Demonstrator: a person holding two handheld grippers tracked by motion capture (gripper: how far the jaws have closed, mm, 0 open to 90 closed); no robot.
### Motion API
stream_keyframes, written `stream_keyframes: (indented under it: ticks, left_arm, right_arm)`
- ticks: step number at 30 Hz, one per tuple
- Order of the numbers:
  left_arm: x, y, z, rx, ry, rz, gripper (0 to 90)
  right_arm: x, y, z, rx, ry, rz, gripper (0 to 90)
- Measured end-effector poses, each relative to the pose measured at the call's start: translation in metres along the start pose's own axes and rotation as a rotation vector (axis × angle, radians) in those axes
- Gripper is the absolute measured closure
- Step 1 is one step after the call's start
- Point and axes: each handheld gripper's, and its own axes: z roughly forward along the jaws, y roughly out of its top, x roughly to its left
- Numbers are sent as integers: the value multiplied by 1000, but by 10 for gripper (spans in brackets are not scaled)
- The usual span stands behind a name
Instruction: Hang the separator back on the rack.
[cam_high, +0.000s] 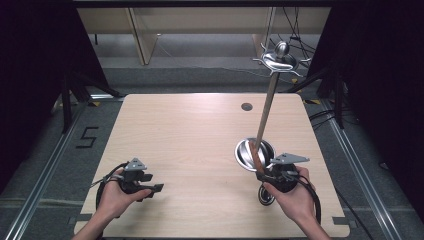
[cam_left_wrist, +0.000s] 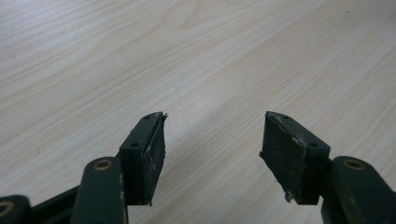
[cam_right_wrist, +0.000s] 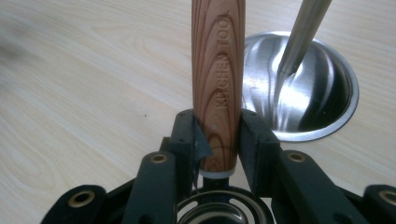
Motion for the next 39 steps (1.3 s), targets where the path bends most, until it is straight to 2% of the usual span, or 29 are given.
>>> stream_keyframes:
  ticks: [5,7,8,9,10,11,13,15,18,19,20,22,23,24,25,26,27,28,29,30,31,32,33,34,36,37,38,39]
  left_arm:
    - [0,0,-1,2,-8,5,386]
    - [0,0,0,2,-9,8,386]
    - [0,0,0,-1,-9,7,386]
    - [0,0,0,1,-2,6,386]
    - [0,0,0,1,-2,6,386]
    - [0,0,0,2,-4,7,386]
    - [0,0,0,3,-12,8,386]
    - [0,0,0,3,-13,6,386]
    - [0,0,1,2,-17,-4,386]
    - [0,0,1,9,-17,-4,386]
    - [0,0,1,8,-17,-4,386]
    - [0,0,1,3,-17,-5,386]
    - [0,0,1,2,-17,-5,386]
    - [0,0,1,2,-17,-5,386]
    - [0,0,1,2,-16,-5,386]
    - [0,0,1,3,-17,-5,386]
    - [0,0,1,3,-17,-5,386]
    - [0,0,1,8,-17,-4,386]
    - [0,0,1,8,-18,-4,386]
    - [0,0,1,8,-18,-4,386]
    - [0,0,1,8,-18,-5,386]
    - [0,0,1,9,-18,-5,386]
    - [0,0,0,4,-13,3,386]
    - [1,0,1,3,-9,3,386]
    - [1,0,1,3,-6,-1,386]
    - [1,0,0,3,-5,0,386]
    - [1,0,0,3,-5,2,386]
    - [1,0,0,3,-5,2,386]
  right_arm:
    - [-2,-1,-4,-13,-7,19,696]
    - [-5,0,-7,-42,-18,10,696]
    - [-5,0,-8,-57,0,20,696]
    - [-4,0,-10,-46,6,43,696]
    - [-4,0,-10,-46,6,43,696]
    - [-8,1,-11,-58,-21,19,696]
    - [-7,2,-12,-62,1,50,696]
    - [-8,2,-14,-62,-13,55,696]
    - [-9,4,-16,-67,-8,69,696]
    - [-10,4,-15,-91,-17,60,696]
    - [-10,4,-17,-83,-16,61,696]
    - [-10,4,-17,-101,-17,66,696]
    - [-15,5,-20,-111,-22,38,696]
    - [-13,5,-20,-118,-12,61,696]
    - [-13,5,-21,-128,-12,61,696]
    - [-14,6,-23,-110,-31,74,696]
    - [-14,6,-23,-124,-25,82,696]
    - [-17,6,-25,-129,-38,59,696]
    - [-16,6,-25,-126,-26,91,696]
    - [-19,6,-26,-136,-38,57,696]
    - [-20,6,-26,-143,-29,61,696]
    - [-21,7,-28,-142,-44,59,696]
    - [-21,7,-28,-145,-32,73,696]
    - [-19,7,-29,-147,-42,93,696]
    - [-20,7,-32,-144,-49,96,696]
    - [-21,7,-31,-161,-52,93,696]
    - [-23,7,-32,-159,-57,71,696]
    - [-23,7,-32,-159,-57,71,696]
